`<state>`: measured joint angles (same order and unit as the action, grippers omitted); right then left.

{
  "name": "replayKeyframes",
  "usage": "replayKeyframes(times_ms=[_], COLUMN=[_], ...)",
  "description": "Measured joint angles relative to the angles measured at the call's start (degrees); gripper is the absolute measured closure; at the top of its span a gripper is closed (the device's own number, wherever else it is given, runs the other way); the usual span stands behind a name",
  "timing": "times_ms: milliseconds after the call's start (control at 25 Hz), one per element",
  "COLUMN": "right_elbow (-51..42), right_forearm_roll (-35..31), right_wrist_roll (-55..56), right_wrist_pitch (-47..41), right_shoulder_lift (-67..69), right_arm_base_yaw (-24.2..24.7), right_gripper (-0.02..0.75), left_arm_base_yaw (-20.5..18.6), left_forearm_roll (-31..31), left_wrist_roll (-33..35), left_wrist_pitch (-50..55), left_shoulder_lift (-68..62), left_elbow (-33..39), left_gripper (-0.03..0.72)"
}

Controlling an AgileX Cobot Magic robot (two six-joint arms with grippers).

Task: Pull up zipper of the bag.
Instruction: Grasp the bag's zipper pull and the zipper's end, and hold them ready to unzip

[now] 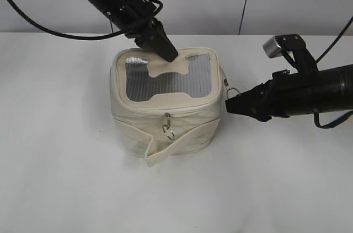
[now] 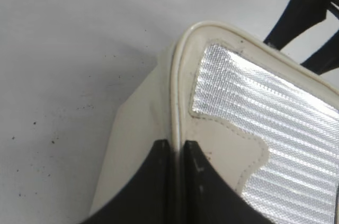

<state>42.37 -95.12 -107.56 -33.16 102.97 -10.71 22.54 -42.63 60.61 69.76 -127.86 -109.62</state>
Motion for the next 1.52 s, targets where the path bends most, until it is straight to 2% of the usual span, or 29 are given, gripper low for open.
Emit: replayKeyframes(times_ms=[160, 200, 280, 360, 520, 640, 720, 800, 880, 960, 1000, 1520], right_elbow=[-3.1, -3.6, -4.2, -4.3, -4.3, -4.5, -4.5, -4.0, -3.0, -1.6, -1.0, 2.4], right_forearm_roll=[3.8, 5.2, 9.1, 12.4, 16.7, 13.7, 9.8, 6.2, 2.2, 0.1, -0.3, -3.7], right_wrist_roll=[4.3, 5.5, 9.0, 12.4, 17.1, 18.0, 16.9, 13.9, 11.5, 10.1, 9.7, 9.3], right_wrist_pitch=[-2.3, -3.6, -6.8, -10.3, -10.6, -2.4, 3.9, 7.4, 9.3, 11.0, 11.3, 11.2], right_shoulder_lift=[-3.3, -4.0, -5.0, -6.0, -7.9, -8.3, -8.3, -8.3, -8.3, -8.3, -8.2, 0.0], right_arm_base_yaw=[0.0, 0.0, -0.1, -0.6, -4.2, -5.3, -5.3, -5.2, -5.2, -5.2, -5.2, -5.4], right_gripper=[0.472, 0.497, 0.646, 0.706, 0.729, 0.729, 0.689, 0.584, 0.43, 0.337, 0.314, 0.298], left_arm_base_yaw=[0.0, 0.0, 0.0, 0.0, 0.0, 0.1, 0.1, 0.1, 0.1, 0.1, 0.1, 0.2], left_forearm_roll=[0.0, 0.0, 0.1, 0.1, 0.2, 0.2, 0.2, 0.2, 0.2, 0.2, 0.2, 0.2], left_wrist_roll=[-0.9, -1.2, -1.6, -2.5, -3.2, -3.2, -3.3, -3.4, -3.4, -3.4, -3.4, -3.5], left_wrist_pitch=[-0.2, -0.3, -0.5, -0.6, -0.8, -0.8, -0.8, -0.8, -0.8, -0.8, -0.8, -0.8], left_shoulder_lift=[0.0, 0.0, 0.0, 0.0, 0.0, 0.0, 0.0, 0.0, 0.0, 0.0, 0.0, 0.0], left_elbow=[0.0, 0.0, 0.0, 0.0, 0.0, 0.0, 0.0, 0.0, 0.0, 0.0, 0.0, 0.0], left_gripper=[0.644, 0.644, 0.644, 0.644, 0.644, 0.645, 0.645, 0.645, 0.645, 0.645, 0.645, 0.645])
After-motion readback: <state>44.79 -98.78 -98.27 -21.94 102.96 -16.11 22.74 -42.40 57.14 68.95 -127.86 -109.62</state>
